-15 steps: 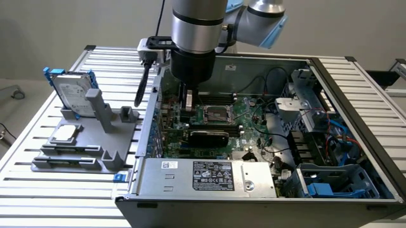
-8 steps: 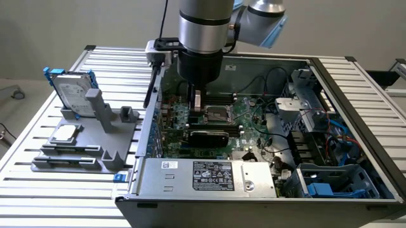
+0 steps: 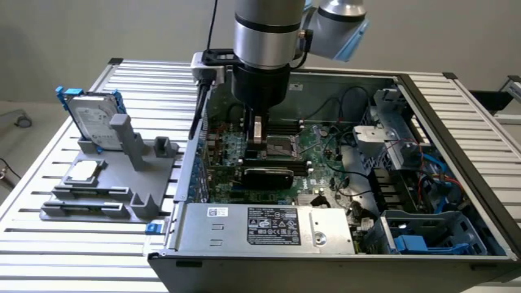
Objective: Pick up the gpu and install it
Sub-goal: 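Press down on the gpu until it lock into place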
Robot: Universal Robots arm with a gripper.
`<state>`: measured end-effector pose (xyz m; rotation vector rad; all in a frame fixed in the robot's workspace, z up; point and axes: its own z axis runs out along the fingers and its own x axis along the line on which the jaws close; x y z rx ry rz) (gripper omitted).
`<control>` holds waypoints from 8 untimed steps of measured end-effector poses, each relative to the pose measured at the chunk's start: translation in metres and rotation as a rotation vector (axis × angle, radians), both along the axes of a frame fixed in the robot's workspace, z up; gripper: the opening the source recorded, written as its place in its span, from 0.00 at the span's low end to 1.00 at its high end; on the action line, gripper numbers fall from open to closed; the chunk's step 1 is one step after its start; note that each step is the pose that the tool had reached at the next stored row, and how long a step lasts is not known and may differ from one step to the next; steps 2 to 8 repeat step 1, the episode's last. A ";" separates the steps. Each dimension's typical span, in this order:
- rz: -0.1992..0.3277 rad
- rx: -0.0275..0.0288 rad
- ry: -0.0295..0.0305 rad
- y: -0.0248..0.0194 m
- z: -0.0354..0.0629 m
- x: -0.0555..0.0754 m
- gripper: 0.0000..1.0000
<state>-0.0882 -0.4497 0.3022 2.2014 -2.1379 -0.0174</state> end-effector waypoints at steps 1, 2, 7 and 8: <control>0.000 -0.0001 0.0000 0.0000 0.0000 0.000 0.11; 0.000 -0.0001 0.0000 0.0000 0.0000 0.000 0.11; 0.000 -0.0001 0.0000 0.0000 0.0000 0.000 0.11; 0.000 -0.0001 0.0000 0.0000 0.0000 0.000 0.11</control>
